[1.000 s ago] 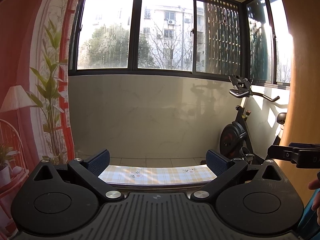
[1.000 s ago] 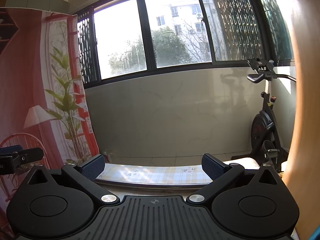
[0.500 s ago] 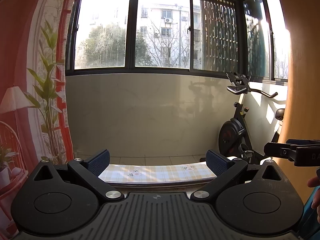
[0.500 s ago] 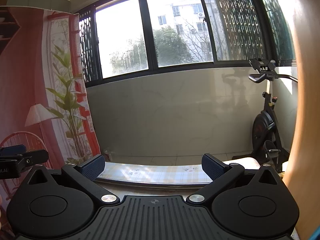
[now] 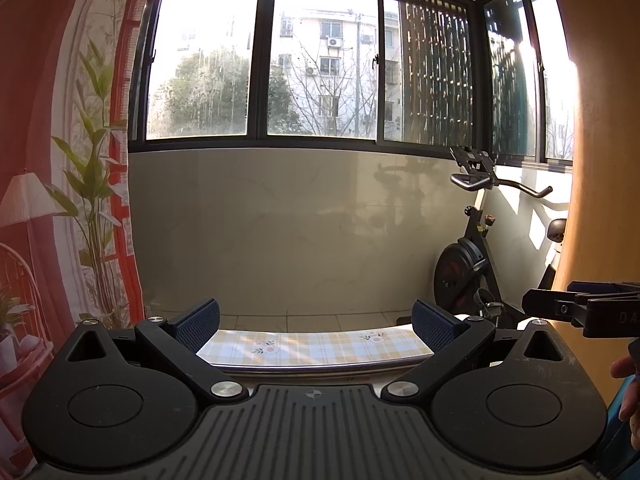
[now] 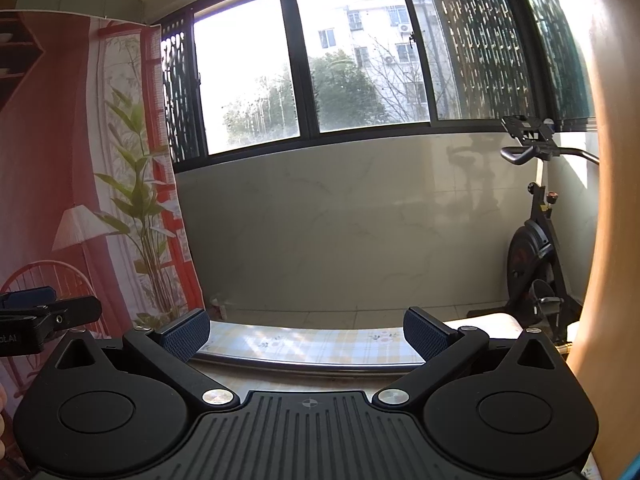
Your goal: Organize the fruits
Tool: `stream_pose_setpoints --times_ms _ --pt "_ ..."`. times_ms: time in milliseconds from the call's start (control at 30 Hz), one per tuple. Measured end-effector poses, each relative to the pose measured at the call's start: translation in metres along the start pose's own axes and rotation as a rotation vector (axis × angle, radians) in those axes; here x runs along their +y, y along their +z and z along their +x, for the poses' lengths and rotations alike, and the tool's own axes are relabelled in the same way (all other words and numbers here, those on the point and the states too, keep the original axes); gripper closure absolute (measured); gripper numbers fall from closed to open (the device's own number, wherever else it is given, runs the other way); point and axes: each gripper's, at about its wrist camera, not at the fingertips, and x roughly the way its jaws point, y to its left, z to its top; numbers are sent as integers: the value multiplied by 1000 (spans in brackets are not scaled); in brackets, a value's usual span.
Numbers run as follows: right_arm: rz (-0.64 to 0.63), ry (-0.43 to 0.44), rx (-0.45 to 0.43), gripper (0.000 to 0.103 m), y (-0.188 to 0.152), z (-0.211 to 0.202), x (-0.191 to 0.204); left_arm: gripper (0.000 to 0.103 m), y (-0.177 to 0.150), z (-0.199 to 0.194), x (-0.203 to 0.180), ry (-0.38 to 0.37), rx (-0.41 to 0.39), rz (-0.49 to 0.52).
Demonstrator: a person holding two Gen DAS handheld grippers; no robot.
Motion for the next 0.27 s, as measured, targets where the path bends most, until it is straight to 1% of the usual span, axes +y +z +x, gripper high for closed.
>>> stream_pose_setpoints --times_ms 267 --pt "1 -1 2 0 0 0 0 0 -1 -1 -1 -6 -5 4"
